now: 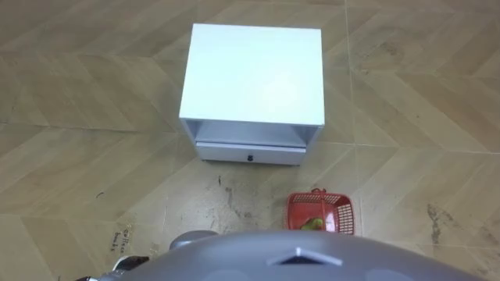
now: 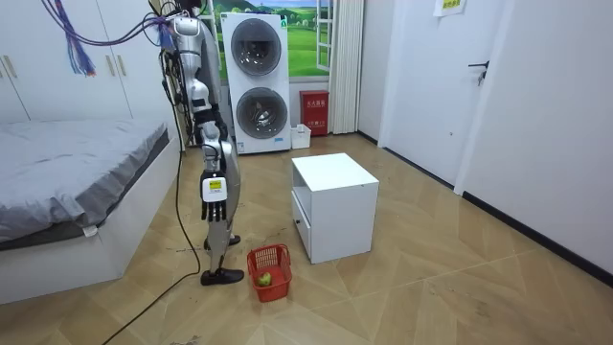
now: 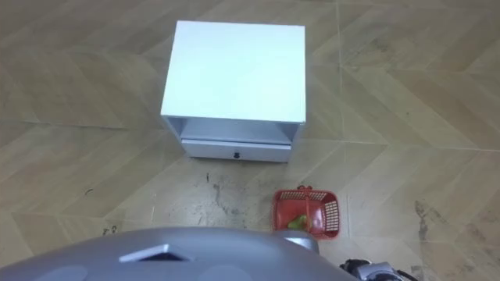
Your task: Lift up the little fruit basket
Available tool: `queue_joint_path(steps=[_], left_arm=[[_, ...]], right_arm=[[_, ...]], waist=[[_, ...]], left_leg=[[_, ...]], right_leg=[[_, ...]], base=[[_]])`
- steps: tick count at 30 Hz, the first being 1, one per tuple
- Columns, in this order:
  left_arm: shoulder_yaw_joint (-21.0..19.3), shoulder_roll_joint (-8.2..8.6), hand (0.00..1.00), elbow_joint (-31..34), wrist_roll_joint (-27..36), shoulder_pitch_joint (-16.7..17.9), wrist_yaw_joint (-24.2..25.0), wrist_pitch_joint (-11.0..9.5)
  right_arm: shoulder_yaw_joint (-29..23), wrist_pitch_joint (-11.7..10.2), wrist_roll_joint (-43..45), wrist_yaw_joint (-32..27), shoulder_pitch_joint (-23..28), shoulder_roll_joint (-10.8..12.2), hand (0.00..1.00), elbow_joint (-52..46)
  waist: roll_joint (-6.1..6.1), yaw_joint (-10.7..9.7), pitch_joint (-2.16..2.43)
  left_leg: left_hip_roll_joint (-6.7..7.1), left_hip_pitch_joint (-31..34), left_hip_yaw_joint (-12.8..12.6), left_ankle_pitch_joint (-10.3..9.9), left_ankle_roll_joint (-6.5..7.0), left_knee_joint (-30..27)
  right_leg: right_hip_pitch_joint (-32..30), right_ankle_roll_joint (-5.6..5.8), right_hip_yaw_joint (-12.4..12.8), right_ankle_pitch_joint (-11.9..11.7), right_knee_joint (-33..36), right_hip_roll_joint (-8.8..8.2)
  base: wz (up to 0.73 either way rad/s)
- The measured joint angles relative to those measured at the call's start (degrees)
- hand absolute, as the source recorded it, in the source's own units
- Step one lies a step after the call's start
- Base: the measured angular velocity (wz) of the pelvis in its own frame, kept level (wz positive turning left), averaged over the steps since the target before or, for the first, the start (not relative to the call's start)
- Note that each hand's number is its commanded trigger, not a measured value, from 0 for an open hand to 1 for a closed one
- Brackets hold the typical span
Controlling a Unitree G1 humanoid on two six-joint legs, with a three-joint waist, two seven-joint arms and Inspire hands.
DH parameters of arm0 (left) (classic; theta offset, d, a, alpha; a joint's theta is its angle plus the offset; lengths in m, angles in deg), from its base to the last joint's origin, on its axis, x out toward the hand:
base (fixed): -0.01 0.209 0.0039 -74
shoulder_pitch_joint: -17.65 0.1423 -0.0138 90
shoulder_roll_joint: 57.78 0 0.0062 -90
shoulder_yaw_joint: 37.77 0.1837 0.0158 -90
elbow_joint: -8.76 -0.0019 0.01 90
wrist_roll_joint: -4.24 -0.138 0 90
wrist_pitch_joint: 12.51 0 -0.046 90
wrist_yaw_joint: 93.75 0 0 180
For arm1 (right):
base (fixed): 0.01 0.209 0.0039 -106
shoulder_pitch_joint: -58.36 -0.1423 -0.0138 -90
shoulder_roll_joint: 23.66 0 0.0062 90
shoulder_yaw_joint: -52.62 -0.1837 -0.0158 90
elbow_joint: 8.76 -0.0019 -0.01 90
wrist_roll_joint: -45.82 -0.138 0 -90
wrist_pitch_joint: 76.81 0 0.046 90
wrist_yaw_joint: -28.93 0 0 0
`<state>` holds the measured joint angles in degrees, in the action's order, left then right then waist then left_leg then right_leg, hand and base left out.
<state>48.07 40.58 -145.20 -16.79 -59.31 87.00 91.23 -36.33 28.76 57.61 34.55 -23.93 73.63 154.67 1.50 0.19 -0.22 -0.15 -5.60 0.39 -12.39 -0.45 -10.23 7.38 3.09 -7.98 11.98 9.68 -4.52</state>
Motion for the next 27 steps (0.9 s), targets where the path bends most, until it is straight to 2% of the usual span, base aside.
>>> queue_joint_path(steps=[6, 10, 18, 27], left_arm=[[0.05, 0.0, 0.0, 0.09, 0.0, -0.03, -0.03, -0.04], [0.1, -0.03, 0.0, -0.13, 0.05, -0.07, -0.06, -0.09], [-0.12, -0.05, 0.0, -0.09, -2.3, -0.16, -0.48, -1.71], [-0.18, 0.02, 0.0, -0.1, -4.51, -0.17, -0.57, -2.57]], right_arm=[[-0.04, -0.14, 0.38, -0.09, -0.38, -0.03, 0.0, 0.06], [-0.06, -1.28, 1.11, -1.28, -0.28, -0.11, 0.0, 0.15], [-0.2, -3.8, 2.07, -4.03, -0.02, -0.08, 0.0, -0.36], [-0.74, -4.48, 2.23, -4.23, -0.09, 0.04, 0.0, -0.36]], waist=[[-0.01, -0.01, -0.03], [0.03, -0.1, -0.06], [0.42, -0.09, -0.27], [0.62, -0.09, -0.21]], left_leg=[[0.0, -0.04, 0.0, 0.0, 0.0, -0.04], [0.01, -0.07, 0.06, 0.0, 0.0, -0.12], [0.01, -0.05, 0.1, 0.0, 0.0, -0.17], [0.01, -0.02, 0.09, 0.0, 0.0, -0.48]], right_leg=[[-0.08, 0.0, -0.01, 0.0, 0.0, 0.0], [-0.04, 0.0, -0.03, 0.0, -0.02, 0.0], [-0.03, -0.01, -0.02, 0.01, -0.08, 0.0], [0.02, -0.04, 0.06, 0.05, -0.01, -0.01]], base=[[0.0], [0.0], [0.0], [0.0]])
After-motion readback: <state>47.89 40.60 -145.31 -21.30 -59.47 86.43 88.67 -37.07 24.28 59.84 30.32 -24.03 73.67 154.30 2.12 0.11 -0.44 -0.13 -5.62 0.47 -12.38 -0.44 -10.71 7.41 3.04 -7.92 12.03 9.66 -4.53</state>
